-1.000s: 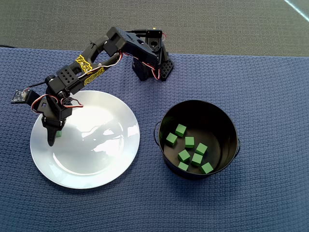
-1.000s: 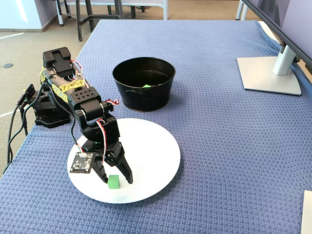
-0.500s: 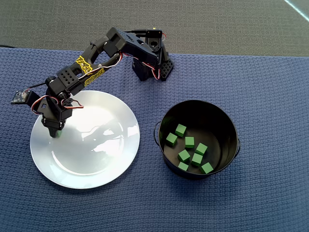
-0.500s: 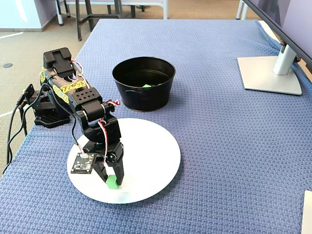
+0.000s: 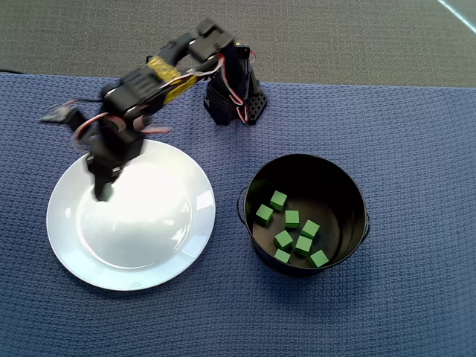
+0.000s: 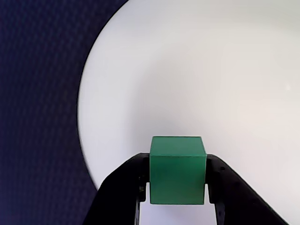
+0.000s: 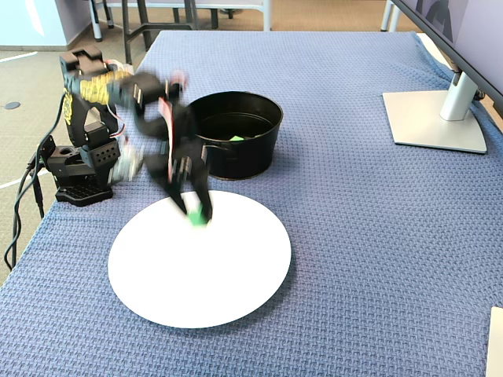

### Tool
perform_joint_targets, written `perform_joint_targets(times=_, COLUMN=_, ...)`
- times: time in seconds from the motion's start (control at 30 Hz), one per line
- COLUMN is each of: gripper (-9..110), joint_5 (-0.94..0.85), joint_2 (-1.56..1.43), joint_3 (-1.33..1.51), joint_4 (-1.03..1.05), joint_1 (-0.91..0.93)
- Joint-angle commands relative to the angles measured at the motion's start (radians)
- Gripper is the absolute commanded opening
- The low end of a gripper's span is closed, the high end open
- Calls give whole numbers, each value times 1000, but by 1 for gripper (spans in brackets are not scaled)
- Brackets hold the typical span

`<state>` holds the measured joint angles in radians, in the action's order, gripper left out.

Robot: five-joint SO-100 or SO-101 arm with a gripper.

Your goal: Pick up the green cubes from the white plate and place them in the black recipient

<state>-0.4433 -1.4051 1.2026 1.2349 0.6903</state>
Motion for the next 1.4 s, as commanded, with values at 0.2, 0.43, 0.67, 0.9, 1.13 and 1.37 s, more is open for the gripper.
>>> perform_joint_targets(times=0.2, gripper=0, joint_5=249, joint_2=-339, joint_3=-28, joint_4=256, joint_1=-491)
perform_joint_targets(times=0.43, gripper=0, joint_5=347, joint_2=-291, joint_3=2, joint_4=230, joint_1=-853)
perform_joint_targets(times=0.67, gripper=0, joint_5=433, joint_2=-202, joint_3=40, joint_4=176, joint_1=-1046)
perform_joint_targets(times=0.9, gripper=40, joint_5=357, joint_2=-179, joint_3=64, joint_4=175, joint_1=-1034)
perform_joint_targets(times=1.13, gripper=23, joint_5=365, joint_2=-333, joint_3=14, joint_4=199, joint_1=-930)
perform_joint_targets(times=1.37, gripper=0, joint_5=350, joint_2=-770, joint_3=368, joint_4=117, joint_1=-724)
